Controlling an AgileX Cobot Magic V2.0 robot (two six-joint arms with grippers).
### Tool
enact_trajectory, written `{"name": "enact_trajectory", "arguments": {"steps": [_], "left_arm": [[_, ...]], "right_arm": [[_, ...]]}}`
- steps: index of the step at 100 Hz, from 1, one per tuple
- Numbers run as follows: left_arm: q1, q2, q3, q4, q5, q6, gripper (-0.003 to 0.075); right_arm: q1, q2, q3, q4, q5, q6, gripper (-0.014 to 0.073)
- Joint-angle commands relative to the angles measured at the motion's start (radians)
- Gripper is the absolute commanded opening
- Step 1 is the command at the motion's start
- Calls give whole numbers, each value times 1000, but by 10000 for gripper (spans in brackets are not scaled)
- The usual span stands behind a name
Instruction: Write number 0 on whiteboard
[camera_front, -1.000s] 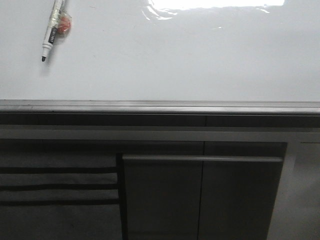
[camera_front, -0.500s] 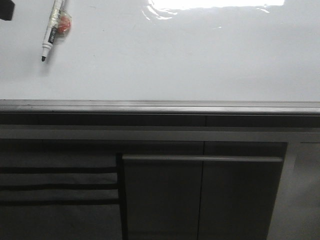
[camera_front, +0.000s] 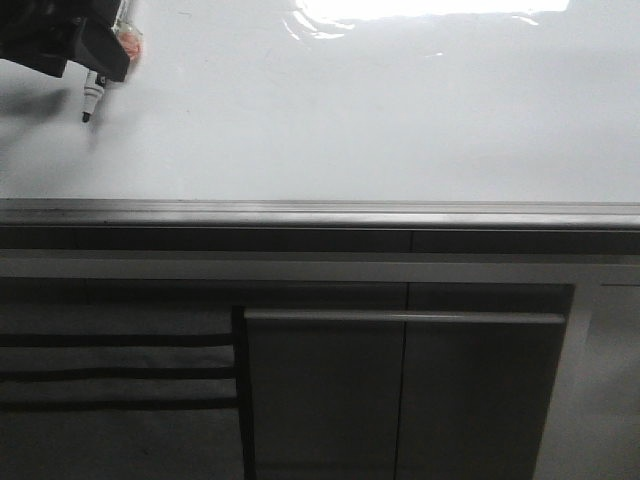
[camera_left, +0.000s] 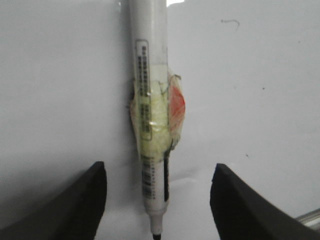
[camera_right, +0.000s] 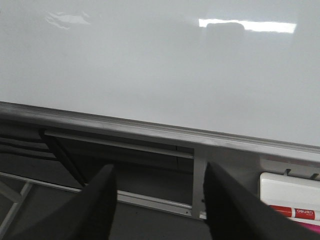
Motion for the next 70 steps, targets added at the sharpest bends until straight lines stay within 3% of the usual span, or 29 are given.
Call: {"name": "enact_trajectory", "arguments": {"steps": [1,30,70], "left_arm": [[-4,1,-59,3,-67,2,419],[-4,23,-81,28,-74,2,410],[-4,23,-81,59,-53,2,164]], "right_arm": [[-5,7,-38,11,-72,-9,351],[-5,7,-38,11,-74,-9,351],[-5,7,-38,11,-74,-9,351]]}}
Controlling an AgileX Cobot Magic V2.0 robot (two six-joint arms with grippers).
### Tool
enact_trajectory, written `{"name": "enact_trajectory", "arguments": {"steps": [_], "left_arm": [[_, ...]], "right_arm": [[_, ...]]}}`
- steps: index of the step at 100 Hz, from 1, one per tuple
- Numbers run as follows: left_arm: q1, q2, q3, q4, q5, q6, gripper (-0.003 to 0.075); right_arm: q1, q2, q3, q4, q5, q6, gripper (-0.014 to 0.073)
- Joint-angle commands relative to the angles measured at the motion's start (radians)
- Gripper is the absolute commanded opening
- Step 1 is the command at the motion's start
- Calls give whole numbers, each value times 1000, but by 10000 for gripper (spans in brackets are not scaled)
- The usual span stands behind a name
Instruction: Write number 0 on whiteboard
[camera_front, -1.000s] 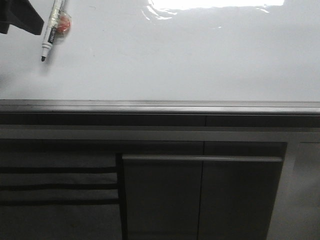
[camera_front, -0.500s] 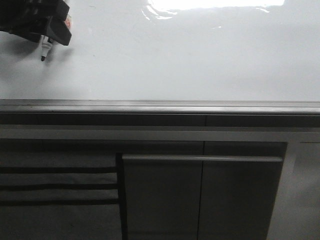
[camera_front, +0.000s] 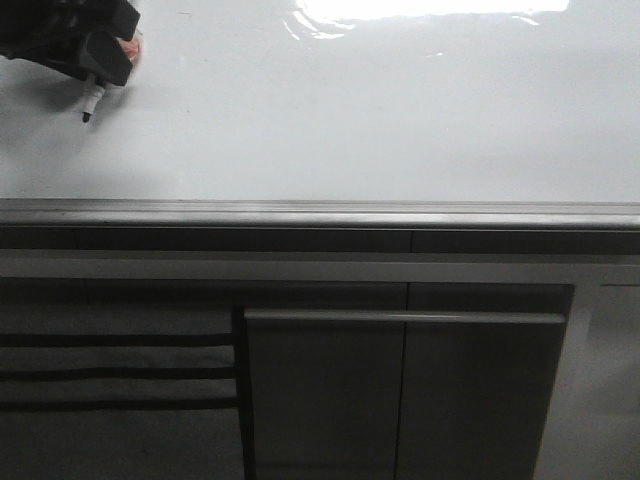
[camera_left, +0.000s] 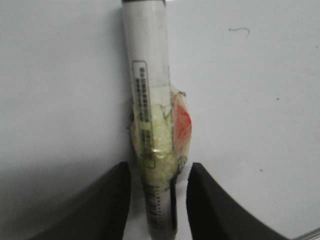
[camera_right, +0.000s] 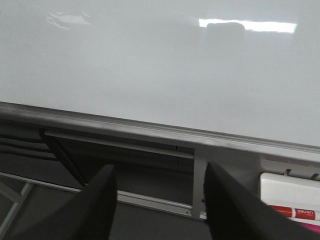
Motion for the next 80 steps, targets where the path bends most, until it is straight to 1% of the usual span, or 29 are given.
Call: {"name": "enact_trajectory", "arguments": {"steps": [1,20,37,64,80], "left_arm": [[-4,-30,-33,11,-51,2,157],[-4,-30,-33,45,-32,2,51],[-4,-30,-33,56,-31,2,-18],[-4,-69,-33,58,-28,2,-20],[-4,-144,-33,58,14,2,-20]], "right_arm": [[-5,7,-38,9,-74,-9,351],[-5,7,-38,9,-74,-9,351],[-5,7,-38,9,-74,-9,351],[-5,3,-38,9,-113,-9,351],[-5,3,-38,9,-122,-9,351]]}}
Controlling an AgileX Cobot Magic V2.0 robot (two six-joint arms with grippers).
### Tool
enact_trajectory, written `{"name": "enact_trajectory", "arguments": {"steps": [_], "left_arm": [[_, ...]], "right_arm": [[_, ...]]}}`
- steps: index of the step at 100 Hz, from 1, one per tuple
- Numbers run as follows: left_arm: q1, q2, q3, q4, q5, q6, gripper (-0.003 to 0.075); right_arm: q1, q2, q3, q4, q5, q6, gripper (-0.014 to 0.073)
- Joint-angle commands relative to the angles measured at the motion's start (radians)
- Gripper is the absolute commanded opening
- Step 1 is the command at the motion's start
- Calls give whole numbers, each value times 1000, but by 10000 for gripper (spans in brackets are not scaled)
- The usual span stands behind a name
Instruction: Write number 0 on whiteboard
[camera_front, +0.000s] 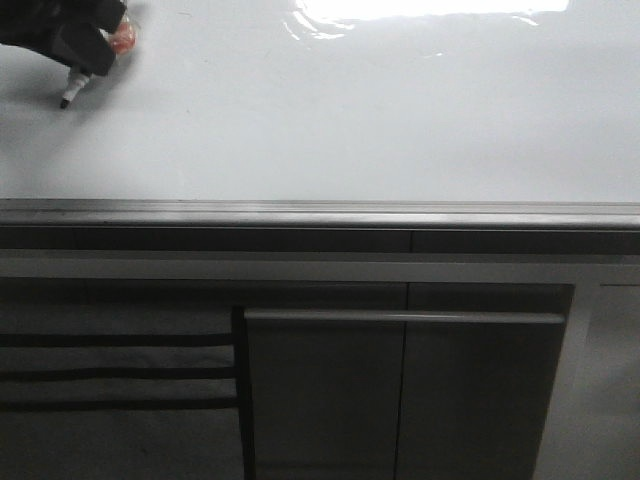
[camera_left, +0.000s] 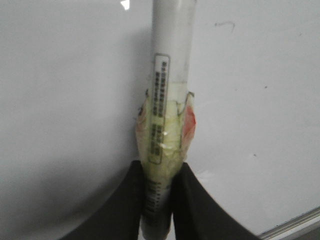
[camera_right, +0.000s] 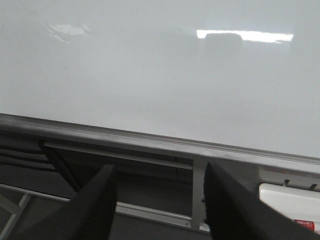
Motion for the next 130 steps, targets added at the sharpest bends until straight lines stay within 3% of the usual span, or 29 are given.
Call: {"name": "enact_trajectory", "arguments": {"steps": [1,18,34,52,67,99,130], "left_arm": [[-4,-88,-33,-5,-36,2,-20],[-8,-161,-33,7,64,10,-20],[-82,-217,-33,9,289,190,-20],[-266,-222,-57,7,551,318,-20],[-412,-203,-110,7,703,343,-20],[-606,-138,-195,14,790,345,-20],[-615,-131,-207,32,782,345,-20]], "right_arm": [[-5,3,-38,8,-84,-9,351],[-5,3,-38,8,-83,-39,351],[-3,20,-83,23,8,-88,346],[68,128,-217,183,220,-361,279],[168,248,-320,209,398,-570,269],[454,460,-479,210,446,-807,269],[577,552,-526,224,391,-825,269]]}}
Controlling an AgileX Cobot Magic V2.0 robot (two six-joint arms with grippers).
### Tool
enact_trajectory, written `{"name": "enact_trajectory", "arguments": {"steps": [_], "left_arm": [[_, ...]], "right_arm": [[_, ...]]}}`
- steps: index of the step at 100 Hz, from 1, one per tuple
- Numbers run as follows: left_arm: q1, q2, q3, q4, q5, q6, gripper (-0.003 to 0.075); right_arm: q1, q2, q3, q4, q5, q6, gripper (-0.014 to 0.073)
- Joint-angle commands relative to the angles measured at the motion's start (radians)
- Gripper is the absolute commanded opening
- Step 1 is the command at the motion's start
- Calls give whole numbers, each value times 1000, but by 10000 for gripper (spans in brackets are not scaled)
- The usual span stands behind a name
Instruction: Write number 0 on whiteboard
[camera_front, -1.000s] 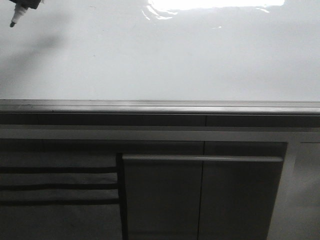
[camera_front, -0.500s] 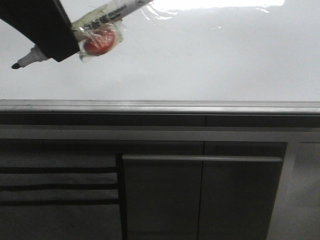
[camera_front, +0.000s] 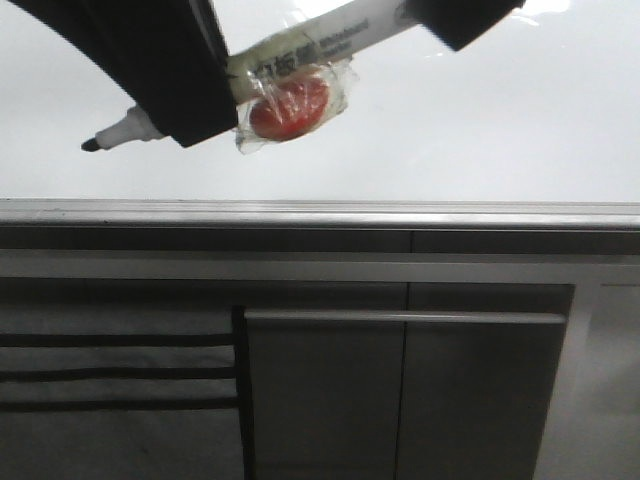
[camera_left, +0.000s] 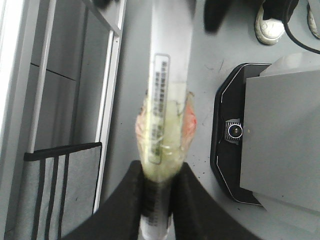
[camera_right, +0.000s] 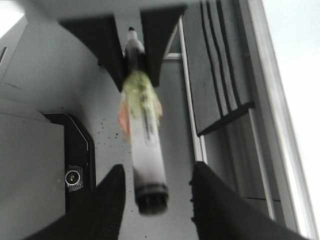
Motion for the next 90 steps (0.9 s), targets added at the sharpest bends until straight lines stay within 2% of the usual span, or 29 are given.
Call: {"name": "enact_trajectory", "arguments": {"steps": [1,24,82,90], "left_arm": [[-11,-22,-33,-12,-34,1,-20],[-11,-22,-33,-8,-47,1,-20],[-11,-22,-33,-8,-90,1,-20],[-11,-22,-33,-8,-90,1,-20]], "right_arm": [[15,5,-34,42,-58,-13,269],[18,25,-34,94,-66,-13,269],[18,25,-34,92,-66,-13,268],[18,25,-34,92,-60,-13,247]]}}
